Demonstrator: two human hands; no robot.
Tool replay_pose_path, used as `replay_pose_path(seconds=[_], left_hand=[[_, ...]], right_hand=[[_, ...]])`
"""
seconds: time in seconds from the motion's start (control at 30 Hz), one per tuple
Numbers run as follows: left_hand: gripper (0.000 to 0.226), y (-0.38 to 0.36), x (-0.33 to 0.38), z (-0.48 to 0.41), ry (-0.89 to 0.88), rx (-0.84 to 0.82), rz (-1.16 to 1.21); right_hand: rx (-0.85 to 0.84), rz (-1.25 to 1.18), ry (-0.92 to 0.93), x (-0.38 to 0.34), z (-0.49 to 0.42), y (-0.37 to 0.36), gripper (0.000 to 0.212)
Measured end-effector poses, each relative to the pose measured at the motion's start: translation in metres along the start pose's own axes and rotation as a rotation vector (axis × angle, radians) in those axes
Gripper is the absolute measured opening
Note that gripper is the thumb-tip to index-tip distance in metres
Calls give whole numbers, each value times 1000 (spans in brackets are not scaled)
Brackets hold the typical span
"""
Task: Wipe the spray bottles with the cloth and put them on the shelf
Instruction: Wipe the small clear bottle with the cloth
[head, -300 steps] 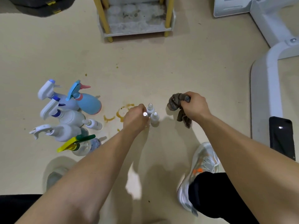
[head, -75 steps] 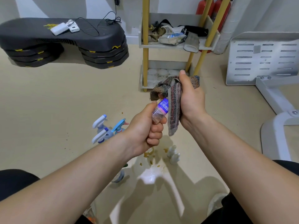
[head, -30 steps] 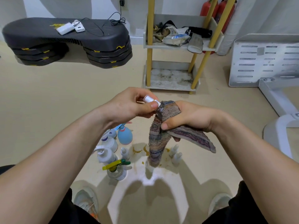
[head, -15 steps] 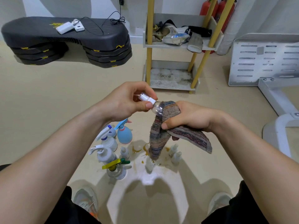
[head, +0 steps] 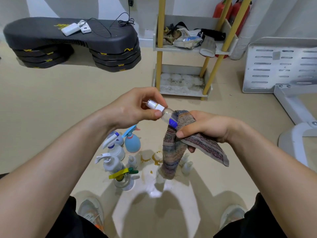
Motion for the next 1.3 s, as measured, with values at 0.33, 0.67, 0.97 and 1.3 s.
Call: replay_pose_path(seconds=[0.33,0.67,0.97,1.3], left_hand=[[4,-15,-8,-1,49,-6,31],[39,-22,-19,-2,264,42,165],[15,-25,16,7,-55,-18,-37],[20,36,-38,13,79,255,-286]], right_hand=[[139,342,117,-10,-8,8,24],[136,128,141,-8,-12,1,22],[-32,-304,-55,14,-6,-11,65],[463,179,29,16,1,38,30]])
Point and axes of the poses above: each hand's wrist, its own z-axis away from the middle knuckle, its own y-axis out of the back of the hand, x = y × z, the point moved 9 cm from there along -z, towards the middle knuckle, and after that the axes turned 7 degrees about y, right-handed, at the moved point
